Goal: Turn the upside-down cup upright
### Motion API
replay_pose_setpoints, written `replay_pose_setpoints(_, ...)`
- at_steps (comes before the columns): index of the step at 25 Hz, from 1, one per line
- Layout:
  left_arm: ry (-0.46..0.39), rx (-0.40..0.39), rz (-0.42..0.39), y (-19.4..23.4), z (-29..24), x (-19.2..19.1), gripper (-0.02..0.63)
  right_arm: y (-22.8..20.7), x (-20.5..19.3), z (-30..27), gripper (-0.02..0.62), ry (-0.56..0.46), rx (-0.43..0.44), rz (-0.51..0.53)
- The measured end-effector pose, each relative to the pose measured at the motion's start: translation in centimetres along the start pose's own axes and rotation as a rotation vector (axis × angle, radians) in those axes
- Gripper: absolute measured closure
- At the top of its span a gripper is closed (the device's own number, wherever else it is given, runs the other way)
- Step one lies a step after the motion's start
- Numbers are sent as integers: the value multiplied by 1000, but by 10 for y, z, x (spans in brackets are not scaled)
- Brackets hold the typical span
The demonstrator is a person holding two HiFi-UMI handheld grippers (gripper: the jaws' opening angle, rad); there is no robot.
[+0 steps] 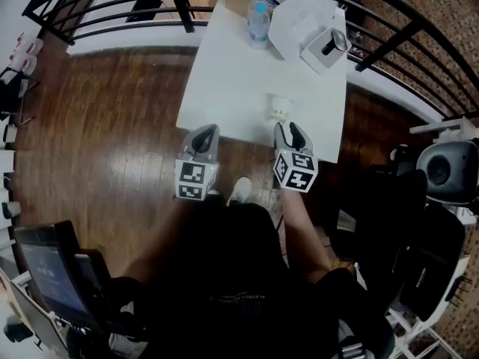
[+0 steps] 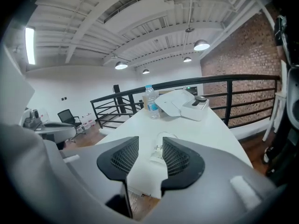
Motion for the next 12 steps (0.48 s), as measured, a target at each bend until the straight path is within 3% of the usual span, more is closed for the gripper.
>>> replay_pose_setpoints(8,30,25,9,3,-9,-3,607,-30,3,-40,291,142,39,-109)
replay_pose_setpoints(12,15,22,8,5,-14,5,607,-49,3,-64,207,224,93,-276)
Point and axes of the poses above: the fingertips, and each gripper's own axes: z backward along the fingers, y to its left, x out of its top, the point moved 7 cm from there along z, backward along the fingers, and after that the axes turned 6 degrees about z, right-handed, at the moved point
